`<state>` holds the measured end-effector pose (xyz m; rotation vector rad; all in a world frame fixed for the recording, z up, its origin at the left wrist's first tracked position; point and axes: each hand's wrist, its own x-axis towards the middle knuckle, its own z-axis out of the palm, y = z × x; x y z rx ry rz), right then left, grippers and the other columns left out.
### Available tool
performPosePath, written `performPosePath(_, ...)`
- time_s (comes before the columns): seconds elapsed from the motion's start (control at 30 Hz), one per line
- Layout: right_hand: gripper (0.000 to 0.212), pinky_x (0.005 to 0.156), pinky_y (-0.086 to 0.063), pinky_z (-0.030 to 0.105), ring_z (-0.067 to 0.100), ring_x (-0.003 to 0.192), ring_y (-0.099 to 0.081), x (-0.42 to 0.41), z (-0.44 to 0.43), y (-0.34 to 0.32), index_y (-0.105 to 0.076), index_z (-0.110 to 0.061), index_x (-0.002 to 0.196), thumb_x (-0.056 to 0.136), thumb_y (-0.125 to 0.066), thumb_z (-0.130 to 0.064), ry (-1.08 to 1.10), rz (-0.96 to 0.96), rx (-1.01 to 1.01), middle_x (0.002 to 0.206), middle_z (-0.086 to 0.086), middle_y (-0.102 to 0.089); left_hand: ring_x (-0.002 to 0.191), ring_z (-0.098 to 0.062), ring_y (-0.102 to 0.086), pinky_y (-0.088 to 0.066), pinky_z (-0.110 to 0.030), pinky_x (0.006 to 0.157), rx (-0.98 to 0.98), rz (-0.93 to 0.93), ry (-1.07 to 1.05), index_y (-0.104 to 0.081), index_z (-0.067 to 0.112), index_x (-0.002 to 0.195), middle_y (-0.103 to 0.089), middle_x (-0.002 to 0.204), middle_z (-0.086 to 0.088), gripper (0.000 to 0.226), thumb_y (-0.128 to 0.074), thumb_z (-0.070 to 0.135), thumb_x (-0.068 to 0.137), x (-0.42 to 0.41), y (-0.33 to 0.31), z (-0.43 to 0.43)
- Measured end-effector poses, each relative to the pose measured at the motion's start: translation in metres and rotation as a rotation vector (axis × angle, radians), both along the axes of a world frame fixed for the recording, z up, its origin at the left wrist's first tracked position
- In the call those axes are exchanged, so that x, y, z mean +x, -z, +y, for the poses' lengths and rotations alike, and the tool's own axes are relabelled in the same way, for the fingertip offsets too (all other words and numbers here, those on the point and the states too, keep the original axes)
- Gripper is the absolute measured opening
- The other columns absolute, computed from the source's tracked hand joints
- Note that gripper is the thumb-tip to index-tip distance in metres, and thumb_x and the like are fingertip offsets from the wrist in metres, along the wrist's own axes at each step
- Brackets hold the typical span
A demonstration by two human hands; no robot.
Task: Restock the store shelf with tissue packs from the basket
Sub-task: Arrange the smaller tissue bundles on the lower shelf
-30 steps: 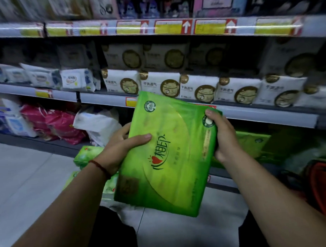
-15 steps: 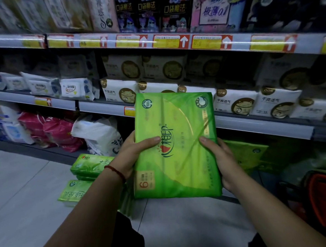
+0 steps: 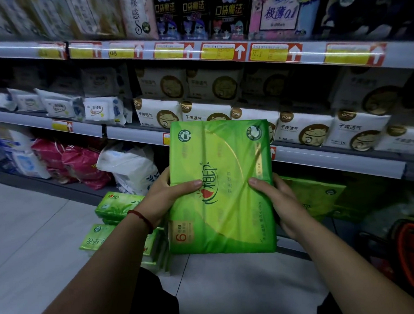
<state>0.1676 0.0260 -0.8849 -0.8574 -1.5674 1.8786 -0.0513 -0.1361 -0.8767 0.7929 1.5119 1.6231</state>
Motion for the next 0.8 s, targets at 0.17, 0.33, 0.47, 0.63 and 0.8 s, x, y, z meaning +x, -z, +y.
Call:
performPosePath(0.17, 0.085, 0.077, -0.060, 0.036, 0.021, 0.094, -0.078, -0.002, -0.001, 0.002, -0.052, -0.025, 0.143, 0.068, -0.089, -0.042, -0.027, -0.006, 0.001, 0.108, -0.001, -0.080, 0.106, -0.034, -0.073, -0.062, -0.043, 0.081, 0.007, 0.006, -0.026, -0.057, 0.012, 0.134, -0.075, 0.119, -0.012, 0.084, -0.090, 0.032, 0.059, 0.002, -0.003, -0.009)
performPosePath(0.33, 0.099, 0.072, -0.061, 0.026, 0.017, 0.095, -0.077, -0.002, 0.001, 0.001, -0.056, -0.023, 0.139, 0.049, -0.094, -0.044, -0.077, -0.026, 0.055, 0.110, -0.001, -0.079, 0.107, -0.025, -0.074, -0.062, -0.037, 0.082, -0.020, 0.121, -0.006, -0.054, 0.017, 0.137, -0.075, 0.121, -0.005, 0.086, -0.096, 0.025, 0.063, -0.004, -0.006, -0.019)
performPosePath(0.47, 0.098, 0.076, -0.061, 0.020, 0.006, 0.099, -0.074, 0.008, 0.008, -0.002, -0.056, -0.028, 0.131, 0.045, -0.104, -0.031, -0.192, -0.099, 0.246, 0.117, -0.003, -0.075, 0.112, -0.015, -0.071, -0.061, -0.034, 0.088, -0.096, 0.324, 0.051, -0.049, 0.019, 0.140, -0.073, 0.125, 0.001, 0.095, -0.098, 0.012, 0.059, -0.010, -0.003, -0.028)
performPosePath(0.63, 0.118, 0.094, -0.050, 0.017, 0.000, 0.117, -0.062, 0.012, 0.002, -0.001, -0.044, -0.026, 0.146, 0.043, -0.101, -0.040, -0.149, -0.214, 0.552, 0.130, -0.015, -0.064, 0.108, -0.007, -0.071, -0.059, -0.026, 0.090, -0.121, 0.511, 0.033, -0.067, 0.015, 0.123, -0.077, 0.114, 0.008, 0.078, -0.101, 0.011, 0.053, -0.012, 0.002, -0.029)
performPosePath(0.8, 0.113, 0.095, -0.051, 0.014, 0.005, 0.121, -0.060, 0.008, -0.003, 0.002, -0.046, -0.029, 0.137, 0.041, -0.098, -0.058, -0.055, -0.083, 0.740, 0.129, -0.011, -0.063, 0.093, 0.007, -0.071, -0.053, -0.010, 0.080, -0.107, 0.495, -0.068, -0.074, 0.013, 0.102, -0.078, 0.092, 0.020, 0.055, -0.097, 0.000, 0.054, -0.011, 0.002, -0.023)
